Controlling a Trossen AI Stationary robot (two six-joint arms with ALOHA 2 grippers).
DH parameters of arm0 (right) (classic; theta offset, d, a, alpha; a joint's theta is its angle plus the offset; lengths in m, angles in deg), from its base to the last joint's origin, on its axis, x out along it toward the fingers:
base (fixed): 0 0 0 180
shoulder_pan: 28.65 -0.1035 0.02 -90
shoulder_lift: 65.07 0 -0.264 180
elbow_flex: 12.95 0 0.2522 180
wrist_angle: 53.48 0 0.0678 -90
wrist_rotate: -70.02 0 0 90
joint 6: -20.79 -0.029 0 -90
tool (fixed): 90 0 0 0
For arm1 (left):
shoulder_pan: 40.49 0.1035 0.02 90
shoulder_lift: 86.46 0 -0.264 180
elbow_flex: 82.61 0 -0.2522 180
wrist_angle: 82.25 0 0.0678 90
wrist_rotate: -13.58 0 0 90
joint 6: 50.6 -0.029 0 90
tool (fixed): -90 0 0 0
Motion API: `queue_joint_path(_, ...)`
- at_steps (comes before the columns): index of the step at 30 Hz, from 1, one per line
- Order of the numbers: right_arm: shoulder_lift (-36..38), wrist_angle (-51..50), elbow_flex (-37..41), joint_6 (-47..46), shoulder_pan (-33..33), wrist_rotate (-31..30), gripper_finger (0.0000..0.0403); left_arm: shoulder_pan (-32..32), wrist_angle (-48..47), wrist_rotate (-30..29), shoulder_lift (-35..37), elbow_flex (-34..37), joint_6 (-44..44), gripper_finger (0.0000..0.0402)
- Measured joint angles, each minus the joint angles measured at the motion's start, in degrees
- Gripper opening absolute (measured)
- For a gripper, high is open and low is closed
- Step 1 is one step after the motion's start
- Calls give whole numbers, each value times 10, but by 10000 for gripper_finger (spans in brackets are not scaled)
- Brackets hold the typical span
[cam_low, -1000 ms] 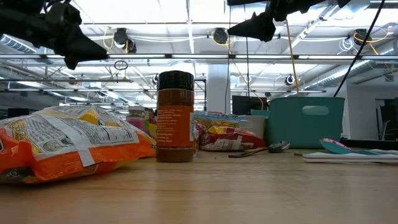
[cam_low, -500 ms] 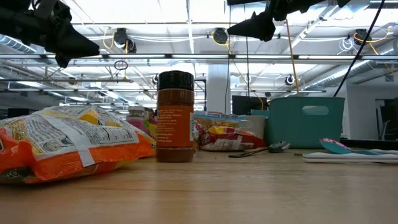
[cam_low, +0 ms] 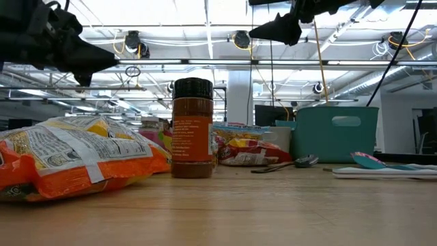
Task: Pick & Place Food Item
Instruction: Put the blue noodle pack into the green bin
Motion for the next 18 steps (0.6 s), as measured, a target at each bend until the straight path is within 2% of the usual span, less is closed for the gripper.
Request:
queue_joint_path(10,-84,47,0,40,16,-14,396,-23,15,-17,0,4,-7,97)
queue_joint_path(18,-172,43,0,16,91,-35,396,-23,13,-17,0,4,5,97)
